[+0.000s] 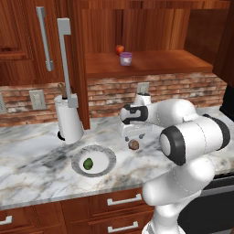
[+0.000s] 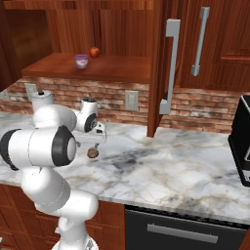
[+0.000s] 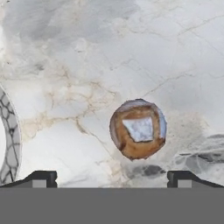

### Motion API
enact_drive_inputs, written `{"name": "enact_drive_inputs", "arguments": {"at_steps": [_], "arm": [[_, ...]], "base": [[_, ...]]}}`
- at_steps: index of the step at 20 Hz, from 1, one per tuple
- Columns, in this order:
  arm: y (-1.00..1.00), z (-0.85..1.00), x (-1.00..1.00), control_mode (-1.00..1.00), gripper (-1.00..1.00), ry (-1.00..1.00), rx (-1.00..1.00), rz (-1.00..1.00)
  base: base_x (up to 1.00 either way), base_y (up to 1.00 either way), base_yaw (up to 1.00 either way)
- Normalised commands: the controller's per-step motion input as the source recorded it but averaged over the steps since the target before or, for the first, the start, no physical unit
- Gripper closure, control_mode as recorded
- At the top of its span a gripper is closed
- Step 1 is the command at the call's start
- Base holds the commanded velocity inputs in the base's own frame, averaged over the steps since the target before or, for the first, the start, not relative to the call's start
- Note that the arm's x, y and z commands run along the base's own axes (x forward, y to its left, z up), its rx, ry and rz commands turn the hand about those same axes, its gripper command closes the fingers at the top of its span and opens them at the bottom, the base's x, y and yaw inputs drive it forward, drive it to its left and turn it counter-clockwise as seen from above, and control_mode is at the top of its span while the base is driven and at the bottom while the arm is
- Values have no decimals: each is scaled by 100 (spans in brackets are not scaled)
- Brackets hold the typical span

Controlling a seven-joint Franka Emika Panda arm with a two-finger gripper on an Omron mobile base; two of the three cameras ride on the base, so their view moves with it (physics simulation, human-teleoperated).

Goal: Pick the avocado and bread from the counter and place them on the plate. Then pick the jam from the cabinet and place it next to the plate. Lastly close the cabinet door.

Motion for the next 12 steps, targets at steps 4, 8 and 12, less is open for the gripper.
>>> {"name": "enact_drive_inputs", "arguments": {"at_steps": [4,8,12], "arm": [[-5,-16,16,-100,-100,0,-3,0],[0,-19,11,-100,-100,0,-4,0],[0,-23,9,-100,-100,0,-5,0]], "base": [[0,0,0],[0,0,0],[0,0,0]]}}
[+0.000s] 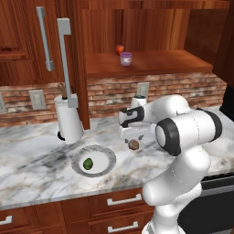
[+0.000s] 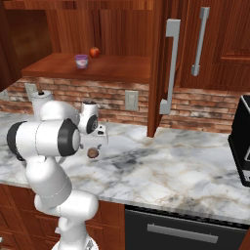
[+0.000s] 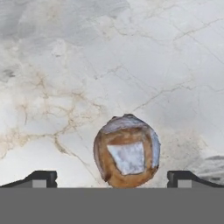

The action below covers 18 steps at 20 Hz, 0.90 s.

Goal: Pick the avocado and bread from the counter and place them on the plate. Then pick the jam from the cabinet and place it next to the plate. Lastly close the cabinet door.

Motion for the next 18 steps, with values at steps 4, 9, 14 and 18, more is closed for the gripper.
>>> {"name": "enact_drive_inputs", "arguments": {"at_steps": [4,9,14,18], "arm": [[-2,-17,9,-100,-100,0,-3,0],[-6,-19,0,-100,-100,0,-2,0],[-4,-21,0,-100,-100,0,-3,0],[0,-22,0,-100,-100,0,-3,0]], "base": [[0,0,0],[0,0,0],[0,0,0],[0,0,0]]}}
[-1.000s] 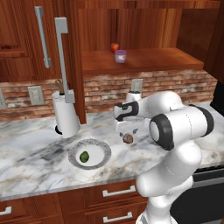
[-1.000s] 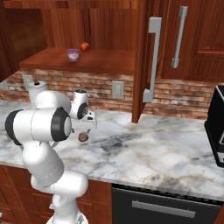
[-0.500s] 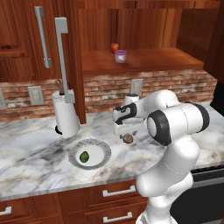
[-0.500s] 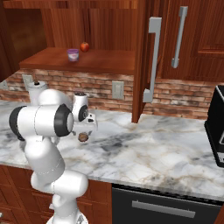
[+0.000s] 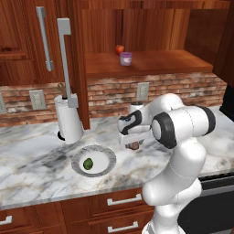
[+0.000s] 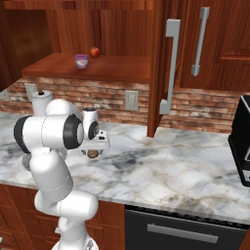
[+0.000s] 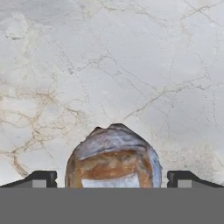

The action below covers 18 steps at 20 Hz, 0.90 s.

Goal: Pick the avocado and bread from the counter and place them on the plate. Then pick the jam from the cabinet and place it next to the plate. Lastly close the cabinet door.

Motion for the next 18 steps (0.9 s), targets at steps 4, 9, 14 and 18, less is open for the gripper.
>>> {"name": "enact_drive_inputs", "arguments": {"at_steps": [4,9,14,18], "arm": [[0,-21,0,-100,-100,1,-3,0],[0,-21,-1,-100,100,2,-1,0],[0,7,-23,-100,100,0,0,3],[0,52,-34,-100,100,0,4,12]], "base": [[0,0,0],[0,0,0],[0,0,0],[0,0,0]]}}
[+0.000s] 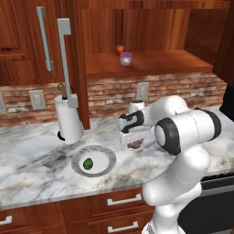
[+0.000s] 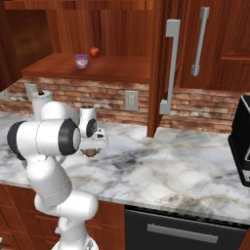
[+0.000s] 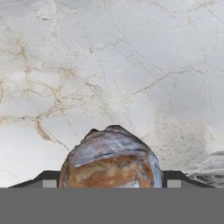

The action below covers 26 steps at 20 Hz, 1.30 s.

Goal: Pick the avocado and bread from the counter and place them on the plate. Then pick the jam from the cabinet and place it next to the plate. Lastly close the cabinet door.

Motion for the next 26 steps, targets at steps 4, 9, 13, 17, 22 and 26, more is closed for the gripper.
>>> {"name": "enact_drive_inputs", "arguments": {"at_steps": [4,9,13,17,22,26], "arm": [[0,96,-63,-100,100,0,6,18],[12,76,-64,-100,100,1,3,18],[46,33,-62,-100,100,7,1,21],[62,20,-44,-100,100,11,0,20],[60,13,-18,-100,100,6,1,19],[41,0,2,-100,100,0,0,13]], "base": [[0,0,0],[0,0,0],[0,0,0],[0,0,0],[0,0,0],[0,0,0]]}}
